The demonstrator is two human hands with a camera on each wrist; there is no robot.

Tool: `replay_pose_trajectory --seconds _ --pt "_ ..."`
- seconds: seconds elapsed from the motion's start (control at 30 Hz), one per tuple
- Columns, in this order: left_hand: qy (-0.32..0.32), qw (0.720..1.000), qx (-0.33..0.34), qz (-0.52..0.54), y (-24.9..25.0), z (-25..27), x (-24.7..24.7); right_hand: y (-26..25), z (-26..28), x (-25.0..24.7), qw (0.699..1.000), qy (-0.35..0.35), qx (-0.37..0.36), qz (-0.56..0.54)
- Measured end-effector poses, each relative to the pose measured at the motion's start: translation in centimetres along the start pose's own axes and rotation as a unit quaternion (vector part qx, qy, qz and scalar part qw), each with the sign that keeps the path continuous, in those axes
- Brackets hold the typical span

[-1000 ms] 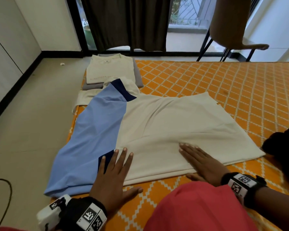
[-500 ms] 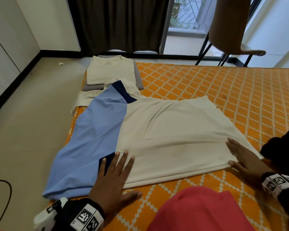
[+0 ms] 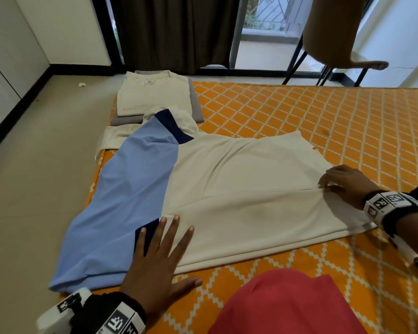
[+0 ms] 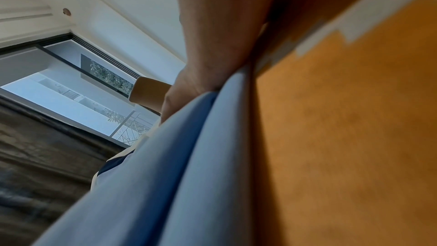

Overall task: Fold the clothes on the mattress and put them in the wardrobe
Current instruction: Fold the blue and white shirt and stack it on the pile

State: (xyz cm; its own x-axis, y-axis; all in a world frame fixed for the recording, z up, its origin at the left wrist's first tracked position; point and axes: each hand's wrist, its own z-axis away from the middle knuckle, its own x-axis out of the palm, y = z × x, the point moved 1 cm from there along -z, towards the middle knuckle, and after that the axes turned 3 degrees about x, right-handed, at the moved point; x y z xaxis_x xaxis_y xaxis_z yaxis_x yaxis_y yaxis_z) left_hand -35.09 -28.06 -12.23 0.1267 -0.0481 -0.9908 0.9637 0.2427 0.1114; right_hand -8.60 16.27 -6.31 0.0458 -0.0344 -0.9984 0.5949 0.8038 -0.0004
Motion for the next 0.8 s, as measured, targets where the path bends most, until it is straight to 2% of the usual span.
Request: replay_pose_trajectory --seconds 0.1,0.2,0.3,0.37,0.4,0.43,0.47,0.5,0.57,0.6,0.63,0.7,0.8 --pt "-0.001 1.000 0.003 -0.009 0.1 0.0 -0.2 0.3 0.0 -0.4 0.999 -0.001 0.033 -0.012" --pt "0.001 1.000 0.002 -0.009 0.3 0.1 -0.5 0.0 0.5 -1.3 0.999 -0.013 0.035 -0.011" --pt "-0.002 1.000 0.002 -0.009 0.3 0.2 -0.6 -0.2 0.0 -2.6 0.991 -0.099 0.072 0.059" --pt "-0.002 1.000 0.003 -0.007 0.3 0.1 -0.6 -0.8 0.0 -3.1 0.962 -0.174 0.100 0.183" --pt "-0.001 1.000 0.003 -0.004 0.3 0.1 -0.6 -0.9 0.2 -2.9 0.943 -0.174 0.112 0.259" --pt "-0.001 1.000 0.002 -0.001 0.3 0.1 -0.7 -0.7 0.3 -2.4 0.932 -0.137 0.120 0.314" --pt "-0.001 1.000 0.001 0.002 0.4 0.1 -0.7 -0.6 0.6 -2.0 0.934 -0.079 0.120 0.328" --pt "0.001 1.000 0.002 0.006 0.4 0.2 -0.8 -0.7 1.0 -1.5 0.948 0.004 0.109 0.301" --pt "0.009 1.000 0.006 0.008 0.5 0.2 -1.0 -1.9 2.3 -0.2 0.967 0.169 0.027 0.187" --pt "0.015 1.000 0.006 0.009 0.4 0.1 -1.1 -3.2 3.2 0.3 0.967 0.210 -0.027 0.141" --pt "0.024 1.000 0.005 0.008 0.4 0.0 -1.2 -4.7 4.2 0.5 0.967 0.217 -0.085 0.105" --pt "0.036 0.999 -0.002 0.007 0.2 -0.1 -1.2 -7.4 6.4 1.5 0.969 0.163 -0.178 0.056" --pt "0.036 0.999 -0.018 0.005 0.2 0.0 -1.1 -9.0 9.0 4.1 0.979 0.036 -0.193 0.051"
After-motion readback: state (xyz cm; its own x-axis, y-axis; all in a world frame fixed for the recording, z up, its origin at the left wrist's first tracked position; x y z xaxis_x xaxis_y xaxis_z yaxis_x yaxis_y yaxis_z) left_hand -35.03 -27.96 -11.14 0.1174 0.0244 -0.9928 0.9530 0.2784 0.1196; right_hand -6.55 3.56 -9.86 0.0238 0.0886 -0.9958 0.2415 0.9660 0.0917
